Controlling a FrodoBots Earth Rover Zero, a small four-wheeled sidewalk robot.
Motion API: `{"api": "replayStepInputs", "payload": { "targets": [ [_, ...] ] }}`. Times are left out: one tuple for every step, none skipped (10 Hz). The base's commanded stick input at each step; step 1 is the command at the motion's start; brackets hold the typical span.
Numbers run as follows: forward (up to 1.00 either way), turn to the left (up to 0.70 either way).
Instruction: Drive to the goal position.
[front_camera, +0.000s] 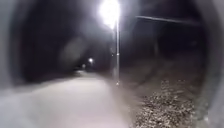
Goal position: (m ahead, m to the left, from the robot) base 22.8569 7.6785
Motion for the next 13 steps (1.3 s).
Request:
{"api": "replayStepInputs", "payload": {
  "targets": [
    [0.7,0.0],
    [0.7,0.19],
    [0.7,0.35],
    [0.7,0.35],
    [0.7,0.35],
    [0.7,0.35],
    [0.7,0.35],
    [0.7,0.35],
    [0.7,0.35],
    [0.7,0.35],
    [0.7,0.35],
    [0.7,0.35],
    [0.7,0.35]
  ]
}}
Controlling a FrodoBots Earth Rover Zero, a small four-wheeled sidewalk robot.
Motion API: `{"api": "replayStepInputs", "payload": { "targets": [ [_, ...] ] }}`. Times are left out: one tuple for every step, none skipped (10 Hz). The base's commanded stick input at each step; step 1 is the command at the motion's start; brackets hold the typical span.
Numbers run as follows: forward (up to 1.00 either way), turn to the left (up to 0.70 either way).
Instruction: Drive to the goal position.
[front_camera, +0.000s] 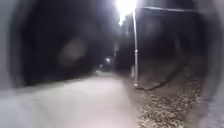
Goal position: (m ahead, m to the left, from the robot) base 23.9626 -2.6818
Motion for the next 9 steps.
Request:
{"api": "replayStepInputs", "payload": {
  "targets": [
    [0.7,0.16],
    [0.7,0.0],
    [0.7,0.0],
    [0.7,0.0],
    [0.7,0.0],
    [0.7,0.0],
    [0.7,0.0],
    [0.7,0.0],
    [0.7,0.0]
  ]
}}
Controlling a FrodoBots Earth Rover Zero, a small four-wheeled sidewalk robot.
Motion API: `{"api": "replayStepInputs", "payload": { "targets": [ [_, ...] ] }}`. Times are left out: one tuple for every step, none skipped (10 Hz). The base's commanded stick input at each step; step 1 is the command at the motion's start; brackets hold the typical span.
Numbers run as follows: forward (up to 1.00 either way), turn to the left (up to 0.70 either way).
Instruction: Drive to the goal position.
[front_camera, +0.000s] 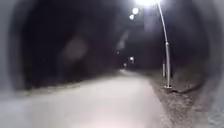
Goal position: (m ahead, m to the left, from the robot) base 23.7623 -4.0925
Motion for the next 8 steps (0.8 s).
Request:
{"api": "replayStepInputs", "payload": {
  "targets": [
    [0.7,0.0],
    [0.7,0.0],
    [0.7,-0.06],
    [0.7,-0.25],
    [0.7,-0.35],
    [0.7,-0.35],
    [0.7,0.0],
    [0.7,0.0]
  ]
}}
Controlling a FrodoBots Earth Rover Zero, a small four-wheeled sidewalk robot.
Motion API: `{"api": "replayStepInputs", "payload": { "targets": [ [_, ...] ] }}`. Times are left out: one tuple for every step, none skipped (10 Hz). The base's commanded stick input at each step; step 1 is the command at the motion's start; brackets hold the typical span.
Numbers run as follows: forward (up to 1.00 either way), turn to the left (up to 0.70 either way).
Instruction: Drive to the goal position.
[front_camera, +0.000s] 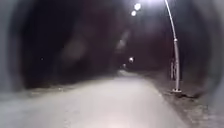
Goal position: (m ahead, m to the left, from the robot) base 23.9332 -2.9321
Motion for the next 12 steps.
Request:
{"api": "replayStepInputs", "payload": {
  "targets": [
    [0.7,0.0],
    [0.7,0.0],
    [0.7,0.0],
    [0.7,0.0],
    [0.7,0.0],
    [0.7,0.0],
    [0.7,0.0],
    [0.7,-0.12],
    [0.7,-0.2],
    [0.7,0.0],
    [0.7,0.0],
    [0.7,0.0]
  ]
}}
